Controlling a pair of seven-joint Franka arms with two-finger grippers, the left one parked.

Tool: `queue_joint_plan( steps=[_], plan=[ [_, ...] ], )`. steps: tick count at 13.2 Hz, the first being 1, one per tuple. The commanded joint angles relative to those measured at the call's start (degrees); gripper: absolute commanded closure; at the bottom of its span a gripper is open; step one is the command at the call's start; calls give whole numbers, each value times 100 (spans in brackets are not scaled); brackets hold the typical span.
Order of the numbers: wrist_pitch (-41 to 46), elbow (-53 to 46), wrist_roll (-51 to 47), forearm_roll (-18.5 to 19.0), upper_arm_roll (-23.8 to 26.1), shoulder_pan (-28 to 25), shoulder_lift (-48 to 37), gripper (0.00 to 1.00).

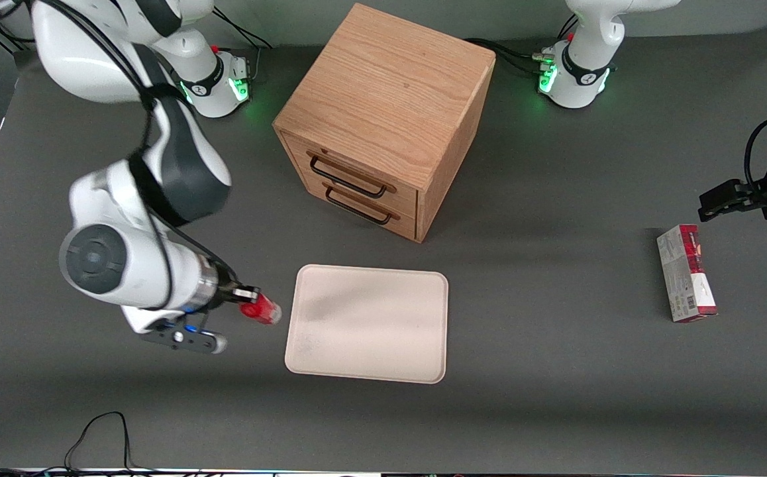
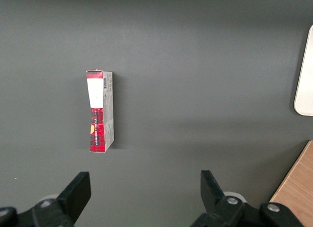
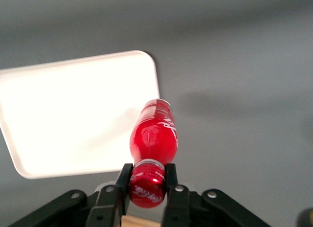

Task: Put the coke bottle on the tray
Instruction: 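Lower the bottle onto the tray and open the right gripper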

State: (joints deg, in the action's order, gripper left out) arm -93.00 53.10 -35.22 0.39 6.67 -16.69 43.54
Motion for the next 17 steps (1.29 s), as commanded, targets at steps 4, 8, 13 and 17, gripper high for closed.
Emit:
queue_joint_plan(
  steps=[4,8,13,17],
  plan=[
    [-893,-450,-643,259,1,-247,786,100],
    [-1194,-459,-662,312,-25,-309,1033,100],
    [-1194,-450,-662,312,-34,-309,1042,100],
    [-1185,-450,-671,312,-34,-291,1033,0]
  ],
)
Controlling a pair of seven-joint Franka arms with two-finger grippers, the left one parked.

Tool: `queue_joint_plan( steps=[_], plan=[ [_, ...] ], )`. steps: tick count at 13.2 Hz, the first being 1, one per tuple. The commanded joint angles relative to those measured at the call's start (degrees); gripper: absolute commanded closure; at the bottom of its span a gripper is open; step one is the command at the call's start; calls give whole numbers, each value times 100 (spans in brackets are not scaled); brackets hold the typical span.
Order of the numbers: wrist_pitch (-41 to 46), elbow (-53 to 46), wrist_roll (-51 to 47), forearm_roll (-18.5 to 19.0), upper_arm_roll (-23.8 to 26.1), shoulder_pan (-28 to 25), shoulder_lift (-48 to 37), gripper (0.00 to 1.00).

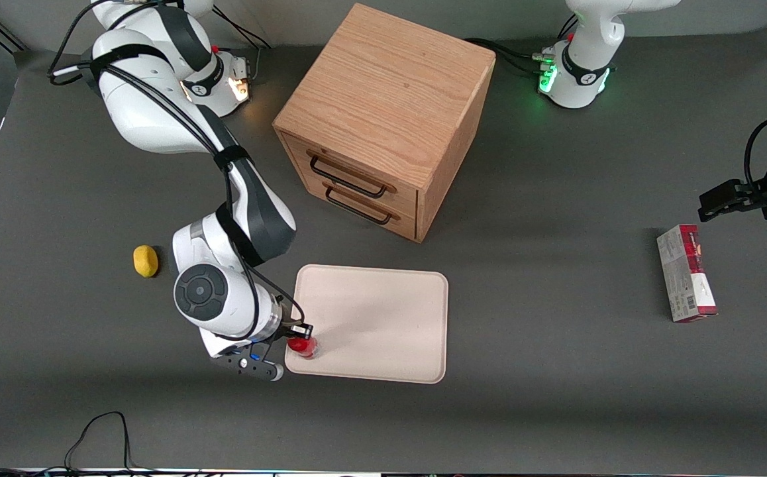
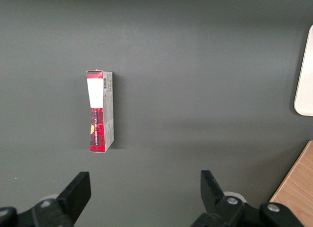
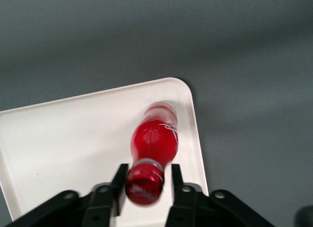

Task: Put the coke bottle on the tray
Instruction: 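Lower the bottle onto the tray and open the right gripper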

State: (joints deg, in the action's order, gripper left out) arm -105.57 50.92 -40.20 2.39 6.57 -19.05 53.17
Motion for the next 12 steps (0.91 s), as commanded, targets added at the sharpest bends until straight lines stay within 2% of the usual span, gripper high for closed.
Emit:
queue_joint_plan(
  steps=[1,10,12],
  plan=[
    [72,-232,-181,113,-32,-55,71,0],
    [89,-232,-322,113,-50,-46,27,0],
    [342,-206,-261,43,20,146,-200,0]
  ],
)
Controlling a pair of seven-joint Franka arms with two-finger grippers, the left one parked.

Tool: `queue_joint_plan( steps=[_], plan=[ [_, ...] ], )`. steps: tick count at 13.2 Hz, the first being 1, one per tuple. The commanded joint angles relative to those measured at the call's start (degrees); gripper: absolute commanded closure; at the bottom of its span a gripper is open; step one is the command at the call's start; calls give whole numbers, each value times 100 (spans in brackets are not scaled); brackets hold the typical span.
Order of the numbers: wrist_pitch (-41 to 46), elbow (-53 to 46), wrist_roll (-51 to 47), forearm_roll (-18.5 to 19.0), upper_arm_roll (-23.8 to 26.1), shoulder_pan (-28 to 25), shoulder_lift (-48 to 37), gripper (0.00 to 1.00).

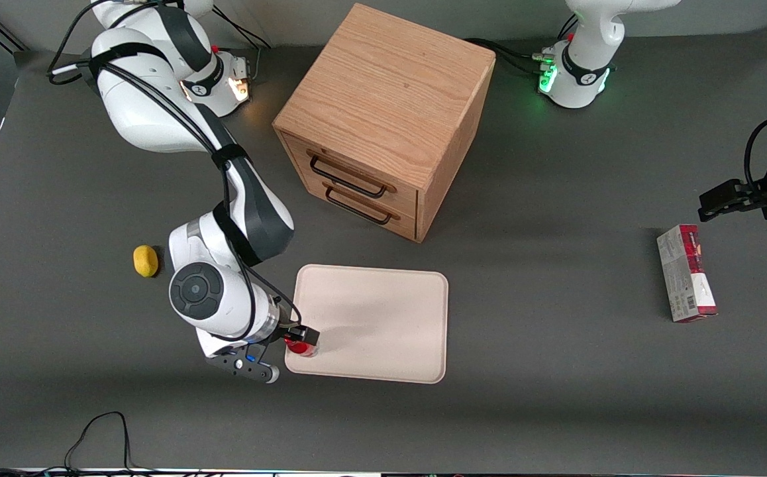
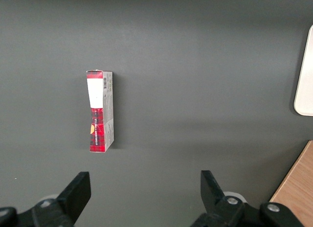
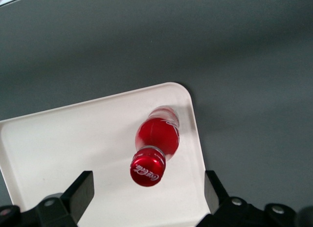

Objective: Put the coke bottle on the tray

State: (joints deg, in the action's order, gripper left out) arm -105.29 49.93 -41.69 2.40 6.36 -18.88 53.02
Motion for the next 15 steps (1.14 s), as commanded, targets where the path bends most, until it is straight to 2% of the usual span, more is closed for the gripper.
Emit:
queue_joint_plan(
  steps=[1,3,4,7,9,11,13,15],
  plan=[
    [673,-89,89,-29,49,270,-344,0],
    [1515,208,1429,-737,6,700,-966,0],
    [1746,619,1845,-889,-20,998,-1413,0],
    [1714,2830,3171,-882,-125,1492,-3178,0],
    [1704,3975,4077,-838,-616,1493,-4373,0],
    [1591,4864,4248,-505,-662,1510,-5394,0],
    [1310,5603,4248,-434,-662,1511,-6116,0],
    [1308,5826,4266,-425,-671,1476,-6339,0]
  ],
)
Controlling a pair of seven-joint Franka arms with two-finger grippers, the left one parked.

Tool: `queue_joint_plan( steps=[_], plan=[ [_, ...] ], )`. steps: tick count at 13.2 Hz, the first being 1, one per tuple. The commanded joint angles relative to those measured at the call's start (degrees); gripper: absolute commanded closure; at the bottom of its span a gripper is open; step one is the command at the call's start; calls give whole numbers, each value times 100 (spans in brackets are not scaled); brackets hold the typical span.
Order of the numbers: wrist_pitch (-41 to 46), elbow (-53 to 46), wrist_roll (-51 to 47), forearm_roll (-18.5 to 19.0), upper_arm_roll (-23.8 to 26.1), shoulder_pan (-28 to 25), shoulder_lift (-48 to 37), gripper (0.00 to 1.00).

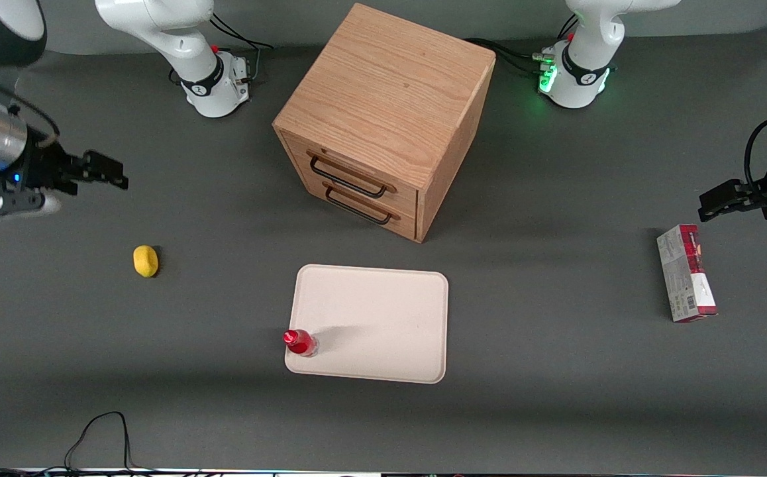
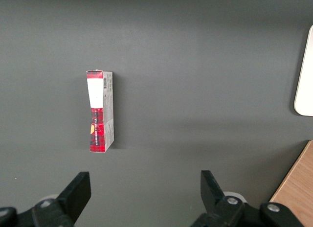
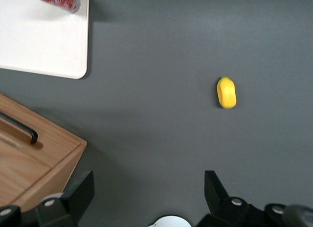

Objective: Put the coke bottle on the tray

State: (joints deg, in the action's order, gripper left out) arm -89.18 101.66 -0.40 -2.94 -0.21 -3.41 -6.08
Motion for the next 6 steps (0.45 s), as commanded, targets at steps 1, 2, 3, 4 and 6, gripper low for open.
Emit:
queue_joint_plan(
  steps=[1,2,3,4,6],
  plan=[
    [-250,523,137,109,-67,-194,-325,0],
    [-214,409,120,109,-293,-404,-210,0],
    [-162,303,120,109,-400,-528,-183,0],
    [-118,233,120,109,-419,-537,-139,0],
    [-100,136,-89,101,-410,-546,-26,0]
  ],
)
